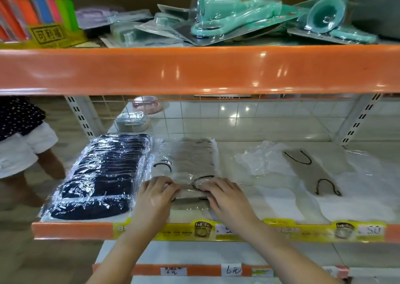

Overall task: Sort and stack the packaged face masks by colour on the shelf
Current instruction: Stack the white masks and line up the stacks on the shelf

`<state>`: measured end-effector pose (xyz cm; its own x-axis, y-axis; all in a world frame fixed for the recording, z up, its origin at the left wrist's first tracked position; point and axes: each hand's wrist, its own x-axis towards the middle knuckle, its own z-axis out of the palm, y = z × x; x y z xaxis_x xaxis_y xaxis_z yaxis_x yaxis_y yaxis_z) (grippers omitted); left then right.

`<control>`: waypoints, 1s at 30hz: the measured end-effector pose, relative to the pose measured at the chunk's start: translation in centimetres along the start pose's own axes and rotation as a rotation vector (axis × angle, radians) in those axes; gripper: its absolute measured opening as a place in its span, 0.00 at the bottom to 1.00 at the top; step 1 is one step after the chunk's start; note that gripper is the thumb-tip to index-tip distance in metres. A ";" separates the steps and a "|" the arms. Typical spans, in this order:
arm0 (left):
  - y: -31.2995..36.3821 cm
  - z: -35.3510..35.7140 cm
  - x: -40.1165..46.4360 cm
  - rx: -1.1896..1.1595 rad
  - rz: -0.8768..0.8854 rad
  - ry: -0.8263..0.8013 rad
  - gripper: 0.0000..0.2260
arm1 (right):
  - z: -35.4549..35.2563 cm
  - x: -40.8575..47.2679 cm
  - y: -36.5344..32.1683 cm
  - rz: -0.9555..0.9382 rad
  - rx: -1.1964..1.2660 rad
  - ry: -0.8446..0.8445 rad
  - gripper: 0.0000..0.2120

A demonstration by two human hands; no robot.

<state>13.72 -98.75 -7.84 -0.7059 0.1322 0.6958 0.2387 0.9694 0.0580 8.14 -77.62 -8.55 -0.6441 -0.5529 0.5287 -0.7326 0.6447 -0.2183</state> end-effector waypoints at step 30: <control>0.4 2.0 -1.7 0.050 -0.058 -0.272 0.19 | 1.4 -1.8 -0.5 0.008 -0.034 -0.080 0.12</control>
<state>13.71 -98.12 -10.48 -0.8721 0.1201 0.4743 0.1639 0.9851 0.0519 9.38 -77.66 -10.56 -0.6668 -0.5871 0.4591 -0.7200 0.6665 -0.1935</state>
